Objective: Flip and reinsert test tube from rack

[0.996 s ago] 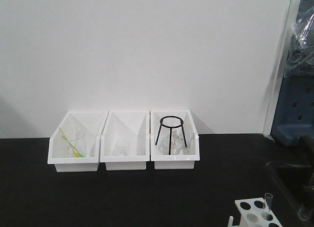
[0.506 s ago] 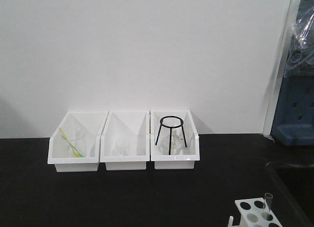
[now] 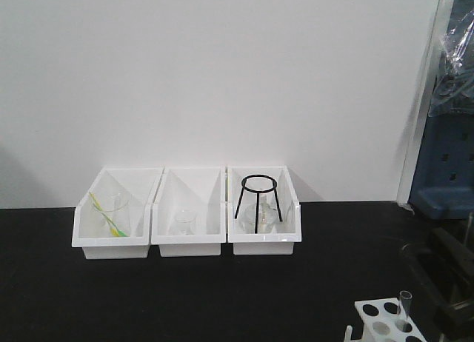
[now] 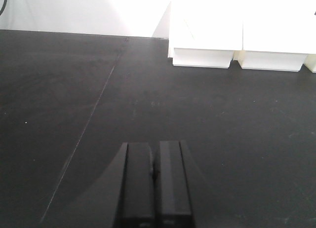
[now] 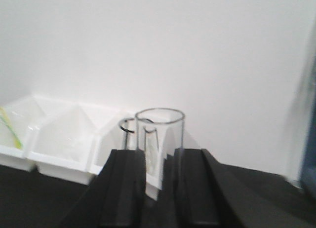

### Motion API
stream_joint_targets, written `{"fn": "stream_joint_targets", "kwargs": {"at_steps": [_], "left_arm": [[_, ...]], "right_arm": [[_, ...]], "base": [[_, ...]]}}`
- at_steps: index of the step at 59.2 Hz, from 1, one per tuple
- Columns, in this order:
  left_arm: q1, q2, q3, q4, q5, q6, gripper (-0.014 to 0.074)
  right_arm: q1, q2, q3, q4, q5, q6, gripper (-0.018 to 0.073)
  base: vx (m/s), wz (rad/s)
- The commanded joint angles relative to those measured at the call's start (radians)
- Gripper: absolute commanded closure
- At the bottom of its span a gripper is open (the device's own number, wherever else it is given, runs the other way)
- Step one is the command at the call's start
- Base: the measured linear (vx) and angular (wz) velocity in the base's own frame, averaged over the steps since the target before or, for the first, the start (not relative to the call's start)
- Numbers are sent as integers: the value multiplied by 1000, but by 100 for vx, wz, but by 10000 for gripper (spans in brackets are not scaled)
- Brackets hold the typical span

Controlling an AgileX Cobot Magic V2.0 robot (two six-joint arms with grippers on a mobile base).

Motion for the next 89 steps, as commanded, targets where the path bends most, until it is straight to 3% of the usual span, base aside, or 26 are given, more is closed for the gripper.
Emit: {"fn": "stream_joint_targets", "kwargs": {"at_steps": [1,6,11,29,44,61,89], "left_arm": [[-5,-12,1,-4,-87,0,603],[-5,-12,1,-4,-87,0,603],[-5,-12,1,-4,-87,0,603],[-5,-12,1,-4,-87,0,603],[-5,-12,1,-4,-87,0,603],[-5,-12,1,-4,-87,0,603],[-5,-12,1,-4,-87,0,603]], "right_arm": [[-6,22,55,196,-308,-117,568],[-6,54,137,344,-489,-247,568],[-6,89,205,412,-601,-334,568],[-6,276,241,396,-827,-353,568],[-6,394,235,395,-827,-410,568],[-6,383,172,344,-827,-361,568],[-6,536,151,312,-827,-340,568]], "base": [[0,0],[0,0],[0,0],[0,0],[0,0],[0,0],[0,0]]}}
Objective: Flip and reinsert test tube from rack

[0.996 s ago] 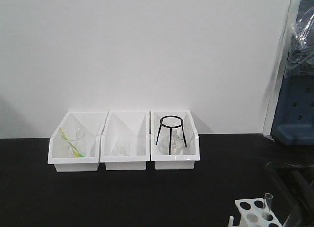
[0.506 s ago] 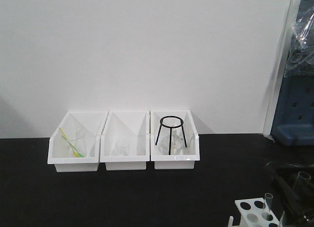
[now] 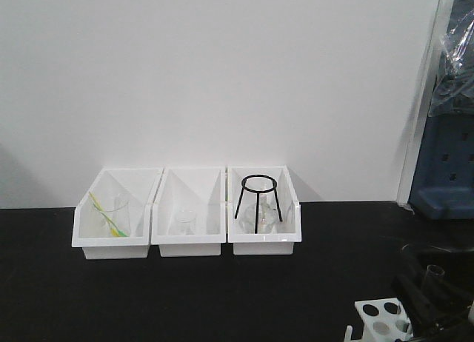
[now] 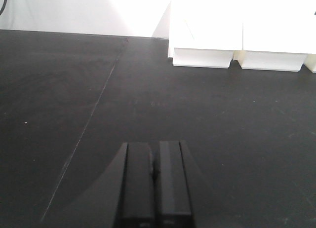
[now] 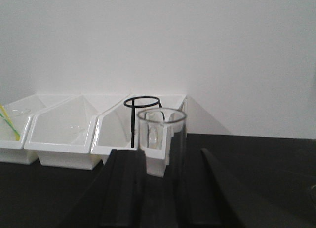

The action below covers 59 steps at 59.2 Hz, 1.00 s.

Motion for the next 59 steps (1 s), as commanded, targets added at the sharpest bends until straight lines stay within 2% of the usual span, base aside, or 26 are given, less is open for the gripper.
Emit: {"fn": "stream_joint_targets", "kwargs": {"at_steps": [1,23,31,42,51,59], "left_arm": [[-5,-12,1,-4,-87,0,603],[-5,-12,1,-4,-87,0,603],[-5,-12,1,-4,-87,0,603],[-5,-12,1,-4,-87,0,603],[-5,-12,1,-4,-87,0,603],[-5,-12,1,-4,-87,0,603]], "right_arm": [[-6,8,-29,-19,-202,0,568],[-6,183,-29,-58,-202,-31,568],[-6,196,-29,-97,-202,-43,568],[-6,196,-29,-101,-202,-43,556],[-6,196,-29,-101,-202,-43,483],[-6,196,-29,-101,-202,-43,355]], "base": [[0,0],[0,0],[0,0],[0,0],[0,0],[0,0]]}}
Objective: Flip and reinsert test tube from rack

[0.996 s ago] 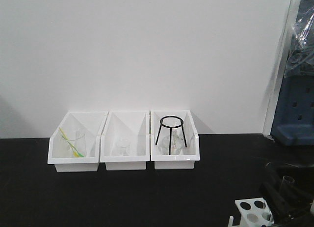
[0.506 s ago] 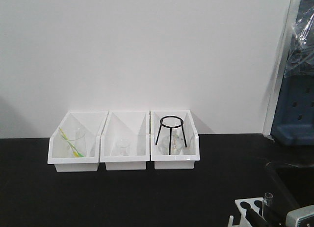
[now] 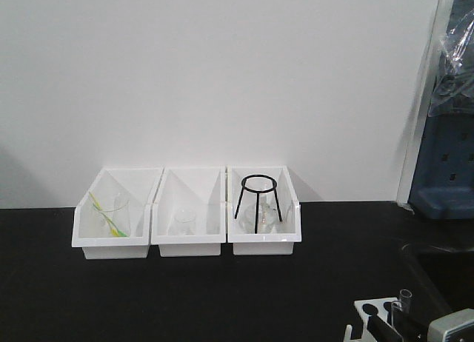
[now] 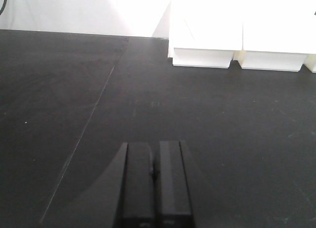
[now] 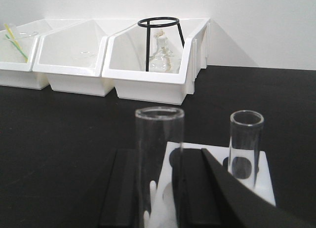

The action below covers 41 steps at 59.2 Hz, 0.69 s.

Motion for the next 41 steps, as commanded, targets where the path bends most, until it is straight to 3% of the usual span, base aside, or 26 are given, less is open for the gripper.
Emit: {"fn": "stream_joint_targets", "kwargs": {"at_steps": [1,12,22,30,38,41], "left_arm": [[-5,-12,1,-4,-87,0,603],[-5,-12,1,-4,-87,0,603],[-5,-12,1,-4,-87,0,603],[-5,-12,1,-4,-87,0,603],[-5,-12,1,-4,-87,0,603],[-5,-12,1,-4,-87,0,603]], "right_arm": [[-6,-22,-18,-5,-194,-9,330],[-6,-59,-18,-5,-194,-8,134],[-6,-206,-18,35,-165,68,111],[-6,-422,-19,53,0,193,234],[-6,-669,-19,-3,273,337,481],[-6,-757,-19,-69,406,396,577]], "base": [[0,0],[0,0],[0,0],[0,0],[0,0],[0,0]]}}
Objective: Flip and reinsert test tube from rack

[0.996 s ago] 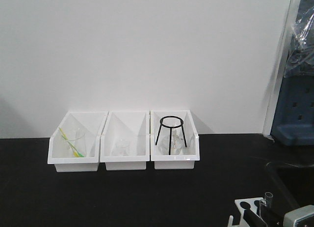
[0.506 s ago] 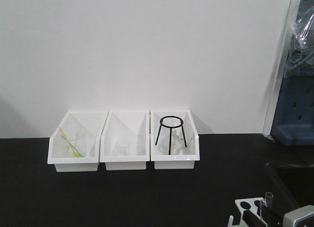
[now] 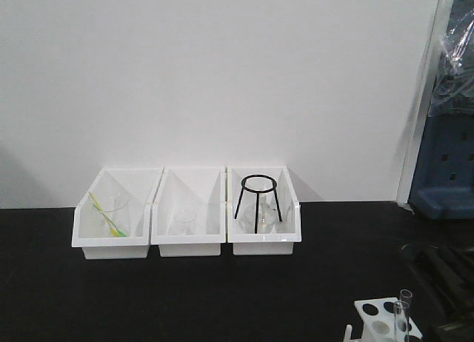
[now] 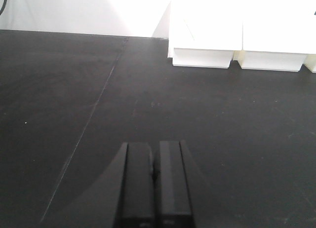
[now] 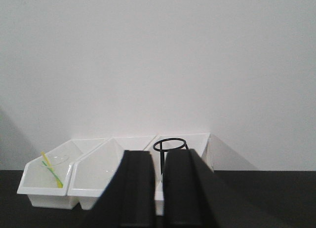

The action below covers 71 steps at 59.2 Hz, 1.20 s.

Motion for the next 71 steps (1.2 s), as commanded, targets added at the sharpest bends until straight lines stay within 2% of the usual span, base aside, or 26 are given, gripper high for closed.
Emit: {"fn": "stream_joint_targets", "kwargs": {"at_steps": [1,6,11,16,22,29,51,54,57,59,67,71], "left_arm": [[-5,-12,1,-4,-87,0,603],[-5,-12,1,-4,-87,0,603],[-5,-12,1,-4,-87,0,603],[-5,-12,1,-4,-87,0,603],[-5,-12,1,-4,-87,0,603],[-5,-12,1,-4,-87,0,603],[-5,-12,1,-4,-87,0,603],[-5,-12,1,-4,-87,0,603],[-5,-12,1,-4,-87,0,603],[-5,-12,1,-4,-87,0,603],[-5,-12,1,-4,-87,0,603],[-5,-12,1,-4,-87,0,603]], "right_arm": [[-6,-170,-21,-87,154,118,575],[-6,-308,-21,-224,361,223,573],[-6,-435,-21,-351,499,338,572],[-6,-532,-21,-450,581,381,571],[-6,-620,-21,-536,630,381,571],[-6,-686,-21,-571,636,381,571],[-6,-713,-21,-567,645,367,571],[-6,-713,-18,-524,659,352,571],[-4,-713,-16,-428,687,295,571],[-4,-713,-12,-318,718,237,571],[-4,-758,53,129,799,-152,571],[-4,-810,119,254,798,-322,571]], "base": [[0,0],[0,0],[0,0],[0,0],[0,0],[0,0],[0,0],[0,0],[0,0],[0,0],[0,0],[0,0]]}}
